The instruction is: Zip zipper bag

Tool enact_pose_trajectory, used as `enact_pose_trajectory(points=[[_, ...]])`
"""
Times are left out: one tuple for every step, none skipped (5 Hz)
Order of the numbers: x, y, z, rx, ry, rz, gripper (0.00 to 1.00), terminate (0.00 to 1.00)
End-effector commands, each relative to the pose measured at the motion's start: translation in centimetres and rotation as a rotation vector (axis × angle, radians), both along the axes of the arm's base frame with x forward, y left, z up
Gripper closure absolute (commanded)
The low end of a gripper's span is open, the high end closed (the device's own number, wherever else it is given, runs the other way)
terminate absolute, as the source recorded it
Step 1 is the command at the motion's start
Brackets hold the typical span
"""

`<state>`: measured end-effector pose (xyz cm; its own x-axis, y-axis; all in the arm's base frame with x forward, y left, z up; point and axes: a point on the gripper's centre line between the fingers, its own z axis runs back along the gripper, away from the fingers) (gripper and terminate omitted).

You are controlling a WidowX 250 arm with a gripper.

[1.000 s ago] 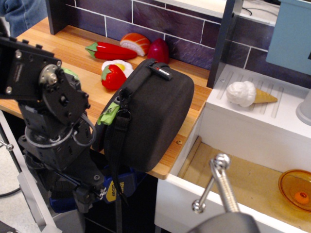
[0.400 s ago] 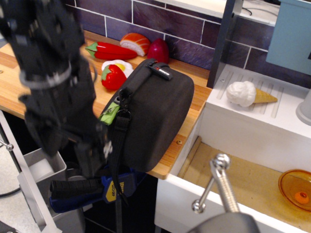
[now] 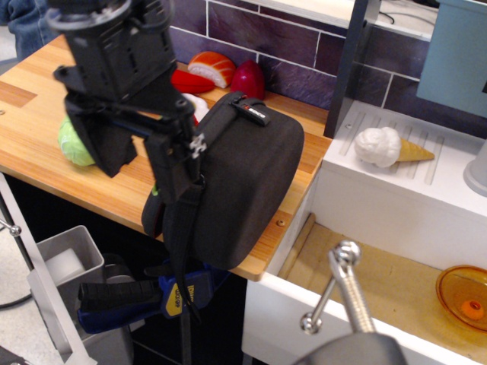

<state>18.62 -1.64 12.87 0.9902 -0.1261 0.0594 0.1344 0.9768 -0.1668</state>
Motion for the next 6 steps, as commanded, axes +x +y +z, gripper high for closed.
enact_pose_trajectory(points=[[1.7, -0.1, -1.5, 0.01, -0.043, -0.008, 0.0, 0.0], [1.9, 0.5, -2.8, 0.024, -0.049, -0.014, 0.0, 0.0], [1.8, 0.2, -3.4, 0.035, -0.057, -0.02, 0.0, 0.0], [1.9, 0.2, -3.8, 0.02, -0.052, -0.011, 1.0, 0.0], [1.8, 0.2, -3.6, 0.016, -0.044, -0.003, 1.0, 0.0], [1.3, 0.2, -3.4, 0.012, -0.04, 0.005, 1.0, 0.0]])
